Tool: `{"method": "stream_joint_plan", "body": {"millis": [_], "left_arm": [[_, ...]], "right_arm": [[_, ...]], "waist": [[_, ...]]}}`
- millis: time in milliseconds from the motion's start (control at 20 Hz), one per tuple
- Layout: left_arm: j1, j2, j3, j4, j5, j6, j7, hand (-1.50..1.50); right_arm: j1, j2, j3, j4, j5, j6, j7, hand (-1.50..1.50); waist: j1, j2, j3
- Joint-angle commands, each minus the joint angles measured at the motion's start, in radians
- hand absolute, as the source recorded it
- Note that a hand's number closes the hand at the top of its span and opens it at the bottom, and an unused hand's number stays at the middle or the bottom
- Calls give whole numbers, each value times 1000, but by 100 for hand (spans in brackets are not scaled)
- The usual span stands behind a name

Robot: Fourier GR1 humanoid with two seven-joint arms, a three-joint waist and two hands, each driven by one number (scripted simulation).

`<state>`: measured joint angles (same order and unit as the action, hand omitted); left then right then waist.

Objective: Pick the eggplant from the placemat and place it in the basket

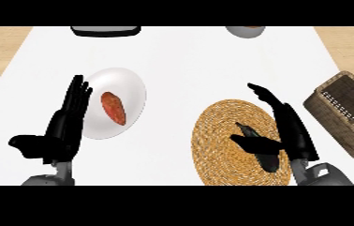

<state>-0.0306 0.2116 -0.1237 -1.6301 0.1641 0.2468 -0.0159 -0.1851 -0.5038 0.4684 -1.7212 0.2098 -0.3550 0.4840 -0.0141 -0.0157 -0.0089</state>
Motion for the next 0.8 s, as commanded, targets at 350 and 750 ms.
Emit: {"method": "stream_joint_plan", "body": {"millis": [350,750], "left_arm": [[11,-9,-24,-17,-7,-15,-6,0],[-13,-31,-35,-45,-39,26,18,0]], "right_arm": [[-266,-346,-9,-137,-25,550,637,-150],[-449,-280,-8,-154,-373,702,904,-150]], "waist": [[22,5,0],[31,12,5]]}}
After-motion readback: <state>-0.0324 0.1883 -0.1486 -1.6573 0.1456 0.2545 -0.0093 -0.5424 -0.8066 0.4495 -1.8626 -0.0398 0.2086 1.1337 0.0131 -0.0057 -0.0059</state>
